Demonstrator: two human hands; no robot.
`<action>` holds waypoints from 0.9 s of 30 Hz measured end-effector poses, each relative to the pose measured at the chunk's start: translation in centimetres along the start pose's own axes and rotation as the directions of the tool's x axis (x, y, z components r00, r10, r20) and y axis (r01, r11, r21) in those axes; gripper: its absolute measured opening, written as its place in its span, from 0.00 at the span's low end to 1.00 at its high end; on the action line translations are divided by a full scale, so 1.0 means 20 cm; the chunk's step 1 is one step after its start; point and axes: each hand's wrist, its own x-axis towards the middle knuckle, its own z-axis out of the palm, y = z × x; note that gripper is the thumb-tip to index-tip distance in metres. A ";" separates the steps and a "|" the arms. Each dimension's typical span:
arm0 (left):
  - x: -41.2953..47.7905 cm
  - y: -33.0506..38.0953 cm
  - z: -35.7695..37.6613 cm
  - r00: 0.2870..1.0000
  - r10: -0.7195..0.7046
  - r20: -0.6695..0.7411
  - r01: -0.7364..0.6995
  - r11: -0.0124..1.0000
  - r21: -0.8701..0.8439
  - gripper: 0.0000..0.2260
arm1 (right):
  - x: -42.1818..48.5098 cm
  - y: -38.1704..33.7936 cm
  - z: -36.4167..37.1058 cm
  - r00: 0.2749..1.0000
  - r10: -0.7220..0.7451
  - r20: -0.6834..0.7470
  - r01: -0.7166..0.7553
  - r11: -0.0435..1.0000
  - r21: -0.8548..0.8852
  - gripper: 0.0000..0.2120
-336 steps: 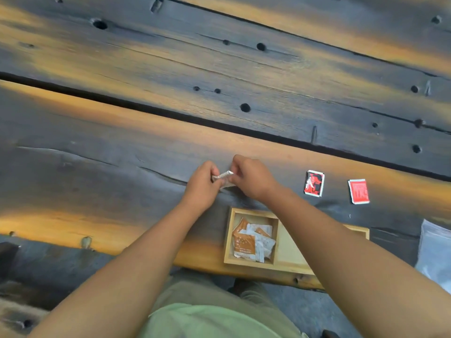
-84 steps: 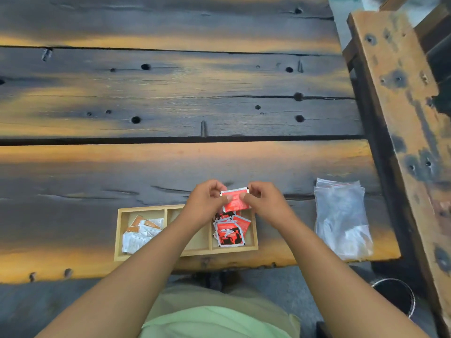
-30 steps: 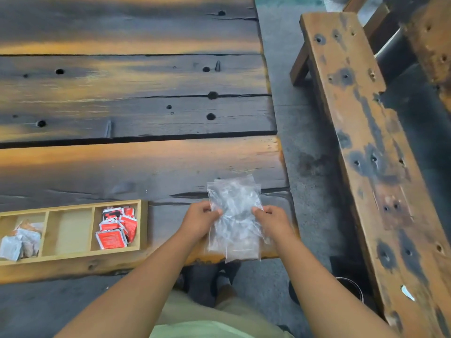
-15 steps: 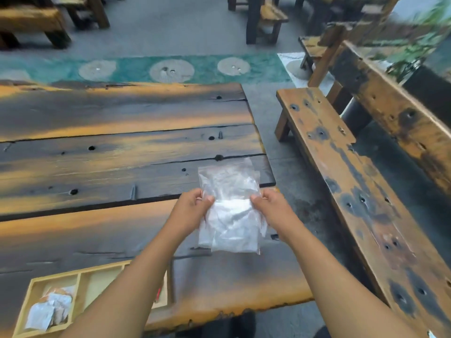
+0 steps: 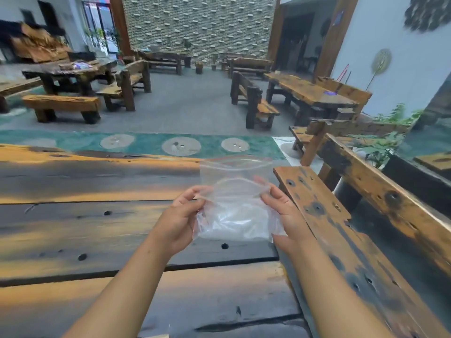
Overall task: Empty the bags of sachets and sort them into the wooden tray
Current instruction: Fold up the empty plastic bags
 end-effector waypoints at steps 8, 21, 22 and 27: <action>0.00 0.10 0.04 0.984 0.064 -0.165 -0.017 0.963 0.270 0.18 | 0.05 0.00 -0.01 0.995 0.028 -0.094 -0.046 0.979 -0.199 0.19; -0.04 0.11 -0.02 0.994 0.107 -0.020 -0.068 0.754 0.653 0.18 | 0.05 0.07 0.08 0.996 0.028 -0.088 -0.075 0.799 -0.596 0.14; -0.05 0.11 -0.04 0.993 0.115 -0.004 -0.084 0.756 0.649 0.19 | 0.04 0.07 0.08 0.998 0.027 -0.062 -0.059 0.801 -0.595 0.18; -0.06 0.03 -0.07 0.992 0.121 0.025 -0.118 0.872 0.476 0.33 | -0.05 0.08 0.07 0.999 -0.047 -0.015 0.029 0.807 -0.590 0.42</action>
